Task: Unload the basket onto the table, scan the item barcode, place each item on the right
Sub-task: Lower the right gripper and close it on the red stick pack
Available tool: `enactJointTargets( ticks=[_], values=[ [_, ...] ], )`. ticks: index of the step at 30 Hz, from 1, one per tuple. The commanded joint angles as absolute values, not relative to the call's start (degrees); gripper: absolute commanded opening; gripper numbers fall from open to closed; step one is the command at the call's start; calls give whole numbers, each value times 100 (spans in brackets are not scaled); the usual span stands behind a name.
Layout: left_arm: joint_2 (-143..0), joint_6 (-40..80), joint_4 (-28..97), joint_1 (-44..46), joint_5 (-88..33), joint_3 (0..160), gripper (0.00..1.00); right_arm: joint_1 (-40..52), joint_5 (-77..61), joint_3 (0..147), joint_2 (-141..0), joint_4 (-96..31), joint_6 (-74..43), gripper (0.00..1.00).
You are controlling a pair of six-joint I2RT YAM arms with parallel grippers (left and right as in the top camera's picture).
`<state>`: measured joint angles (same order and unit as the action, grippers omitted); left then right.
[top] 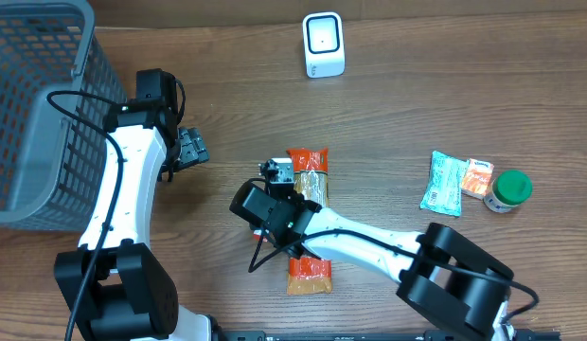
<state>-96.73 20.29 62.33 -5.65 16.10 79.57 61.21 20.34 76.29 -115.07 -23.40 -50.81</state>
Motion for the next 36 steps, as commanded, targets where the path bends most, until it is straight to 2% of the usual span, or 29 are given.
enactJointTargets(
  ticks=[1,11,20,25,28,36],
  values=[
    [-9553,1883,6230,-558,1647,8062,100,6119,2097,7614,-11598,-2327,-5127,44],
    [-9553,1883,6230,-561,1647,8062,100,6219,2049,7616,-11946,-2263,-5127,42],
    [-9553,1883,6233,-558,1647,8062,100,6219,2049,7616,-12149,-2143,-5124,34],
    [-9553,1883,6233,-558,1647,8062,100,6213,2049,7636,-12239,-2110,-5122,24],
    [-9553,1883,6233,-558,1647,8062,100,6213,2056,7738,-12234,-2158,-4982,4],
    [-9553,1883,6233,-558,1647,8062,100,6200,2051,8117,-11756,-2530,-3367,4]
  ],
)
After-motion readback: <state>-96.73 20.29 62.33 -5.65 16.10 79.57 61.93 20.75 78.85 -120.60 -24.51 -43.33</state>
